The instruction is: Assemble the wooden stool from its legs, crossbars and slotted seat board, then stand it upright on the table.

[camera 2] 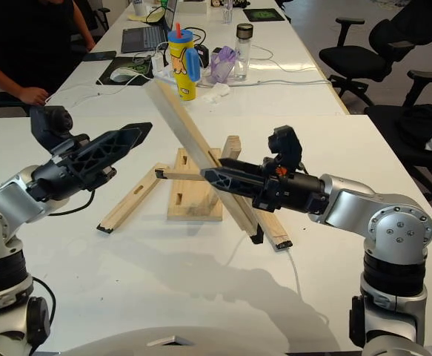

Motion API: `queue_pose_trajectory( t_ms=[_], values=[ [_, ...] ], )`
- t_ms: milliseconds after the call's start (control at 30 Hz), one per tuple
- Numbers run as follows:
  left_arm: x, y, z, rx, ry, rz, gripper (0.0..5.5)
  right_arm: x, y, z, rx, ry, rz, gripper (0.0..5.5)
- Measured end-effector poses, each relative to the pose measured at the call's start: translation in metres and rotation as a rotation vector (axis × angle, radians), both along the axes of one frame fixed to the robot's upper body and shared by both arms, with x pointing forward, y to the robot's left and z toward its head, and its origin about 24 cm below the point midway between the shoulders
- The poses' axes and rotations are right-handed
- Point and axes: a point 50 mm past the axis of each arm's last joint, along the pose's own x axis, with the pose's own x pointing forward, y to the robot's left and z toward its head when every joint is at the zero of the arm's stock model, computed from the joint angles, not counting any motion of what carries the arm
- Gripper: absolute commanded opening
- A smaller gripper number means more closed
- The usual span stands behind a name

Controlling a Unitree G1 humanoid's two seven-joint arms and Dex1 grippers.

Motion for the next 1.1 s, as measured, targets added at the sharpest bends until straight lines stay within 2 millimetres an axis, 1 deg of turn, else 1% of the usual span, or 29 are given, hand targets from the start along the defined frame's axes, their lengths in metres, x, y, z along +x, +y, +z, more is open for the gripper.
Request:
queue_pose_trajectory(
  t_ms=[167, 300, 333, 400, 433, 567, 733, 1100],
  values=[
    [-0.001, -0.007, 0.004, -0.02, 0.005, -0.063, 3.97, -0.004, 0.001, -0.007, -0.002, 0.029, 0.049, 2.05],
    [-0.001, -0.014, 0.004, -0.017, 0.012, -0.102, 3.97, -0.008, 0.002, -0.007, -0.015, 0.023, 0.083, 2.05],
    [-0.002, -0.014, 0.004, -0.02, 0.012, -0.11, 3.8, -0.009, 0.002, -0.007, -0.019, 0.023, 0.093, 2.05],
    [-0.002, -0.016, 0.004, -0.02, 0.018, -0.122, 3.7, -0.011, 0.003, -0.008, -0.025, 0.022, 0.112, 2.05],
    [-0.002, -0.018, 0.003, -0.016, 0.024, -0.13, 3.46, -0.011, 0.004, -0.008, -0.023, 0.023, 0.119, 2.05],
    [-0.002, -0.021, 0.001, -0.009, 0.033, -0.139, 2.98, -0.013, 0.003, -0.007, -0.022, 0.026, 0.141, 2.05],
    [-0.004, -0.024, 0.0, 0.002, 0.036, -0.158, 2.11, -0.014, 0.004, -0.007, -0.027, 0.03, 0.153, 2.05],
    [-0.007, -0.024, -0.003, 0.072, 0.023, -0.164, 2.06, -0.014, 0.004, -0.011, -0.061, 0.039, 0.174, 2.05]
  ],
)
